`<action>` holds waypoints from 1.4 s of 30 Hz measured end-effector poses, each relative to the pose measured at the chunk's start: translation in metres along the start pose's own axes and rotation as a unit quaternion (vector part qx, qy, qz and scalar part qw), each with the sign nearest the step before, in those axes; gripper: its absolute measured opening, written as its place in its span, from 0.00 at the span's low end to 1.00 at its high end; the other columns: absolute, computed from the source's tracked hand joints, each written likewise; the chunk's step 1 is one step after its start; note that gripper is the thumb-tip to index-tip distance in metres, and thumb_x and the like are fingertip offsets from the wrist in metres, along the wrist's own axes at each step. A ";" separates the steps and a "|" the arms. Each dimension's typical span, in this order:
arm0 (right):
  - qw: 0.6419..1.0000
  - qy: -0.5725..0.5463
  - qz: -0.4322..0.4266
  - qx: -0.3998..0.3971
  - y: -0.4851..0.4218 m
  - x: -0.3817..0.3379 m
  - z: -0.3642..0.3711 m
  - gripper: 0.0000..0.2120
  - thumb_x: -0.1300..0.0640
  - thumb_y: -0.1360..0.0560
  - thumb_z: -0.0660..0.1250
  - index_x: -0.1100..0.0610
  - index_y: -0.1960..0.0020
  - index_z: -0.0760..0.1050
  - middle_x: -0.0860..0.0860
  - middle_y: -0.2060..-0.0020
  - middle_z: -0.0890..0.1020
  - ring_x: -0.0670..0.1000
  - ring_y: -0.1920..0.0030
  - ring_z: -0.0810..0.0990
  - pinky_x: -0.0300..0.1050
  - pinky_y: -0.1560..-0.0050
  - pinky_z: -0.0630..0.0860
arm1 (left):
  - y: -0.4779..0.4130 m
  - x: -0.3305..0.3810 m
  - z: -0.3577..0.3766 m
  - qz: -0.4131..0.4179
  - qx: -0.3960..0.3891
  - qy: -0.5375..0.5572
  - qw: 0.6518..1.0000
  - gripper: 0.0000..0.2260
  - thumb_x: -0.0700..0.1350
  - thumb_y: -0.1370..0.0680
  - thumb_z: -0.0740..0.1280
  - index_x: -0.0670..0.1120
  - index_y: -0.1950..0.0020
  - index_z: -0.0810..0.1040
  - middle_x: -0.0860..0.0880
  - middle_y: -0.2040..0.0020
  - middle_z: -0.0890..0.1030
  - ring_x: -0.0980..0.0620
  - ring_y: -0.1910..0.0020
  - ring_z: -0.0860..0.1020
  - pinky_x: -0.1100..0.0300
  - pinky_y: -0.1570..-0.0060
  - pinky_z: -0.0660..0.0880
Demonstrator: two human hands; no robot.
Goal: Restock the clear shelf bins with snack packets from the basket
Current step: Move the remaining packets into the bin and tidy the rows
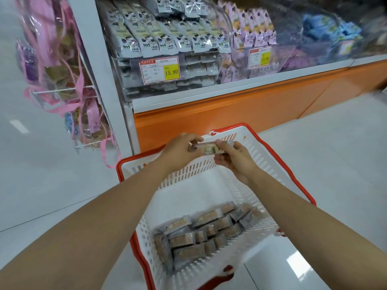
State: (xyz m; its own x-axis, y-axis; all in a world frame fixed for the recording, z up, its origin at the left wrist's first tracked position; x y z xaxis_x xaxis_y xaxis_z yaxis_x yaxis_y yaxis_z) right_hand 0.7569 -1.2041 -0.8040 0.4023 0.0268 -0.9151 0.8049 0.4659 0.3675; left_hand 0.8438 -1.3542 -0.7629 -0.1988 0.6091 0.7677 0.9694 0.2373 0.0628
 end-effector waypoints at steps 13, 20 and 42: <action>0.895 0.344 -0.275 -0.072 0.033 -0.060 0.031 0.12 0.60 0.25 0.72 0.54 0.43 0.76 0.42 0.49 0.80 0.46 0.46 0.78 0.41 0.47 0.73 | 0.009 -0.002 -0.040 -0.078 0.108 0.173 0.976 0.06 0.49 0.19 0.64 0.51 0.46 0.78 0.52 0.53 0.80 0.60 0.64 0.77 0.66 0.67 0.74; 0.887 0.280 -0.362 -0.056 0.058 -0.101 0.042 0.13 0.64 0.27 0.72 0.57 0.44 0.76 0.49 0.52 0.80 0.46 0.53 0.77 0.38 0.52 0.74 | 0.029 0.040 -0.077 0.015 0.284 -0.001 0.959 0.15 0.56 0.19 0.60 0.50 0.36 0.71 0.54 0.54 0.79 0.56 0.61 0.76 0.61 0.67 0.73; 0.750 0.422 -0.498 0.109 0.023 -0.285 0.205 0.10 0.48 0.27 0.71 0.51 0.49 0.78 0.49 0.59 0.80 0.44 0.62 0.75 0.47 0.58 0.77 | 0.048 0.060 -0.171 0.105 0.388 -0.390 0.828 0.32 0.52 0.25 0.63 0.48 0.21 0.59 0.43 0.22 0.61 0.43 0.22 0.56 0.39 0.25 0.39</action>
State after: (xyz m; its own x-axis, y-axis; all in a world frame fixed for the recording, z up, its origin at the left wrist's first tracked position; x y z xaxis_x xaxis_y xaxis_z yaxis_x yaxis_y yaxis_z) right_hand 0.7505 -1.3826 -0.5011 -0.7903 0.3556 -0.4989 0.6126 0.4728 -0.6334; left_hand 0.9034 -1.4361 -0.6046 -0.3642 0.9303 0.0448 0.6705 0.2953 -0.6807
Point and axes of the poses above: each hand's wrist, its own y-axis away from the middle knuckle, its own z-axis out of the palm, x = y × z, the point moved 7 cm from there along -y, towards the middle knuckle
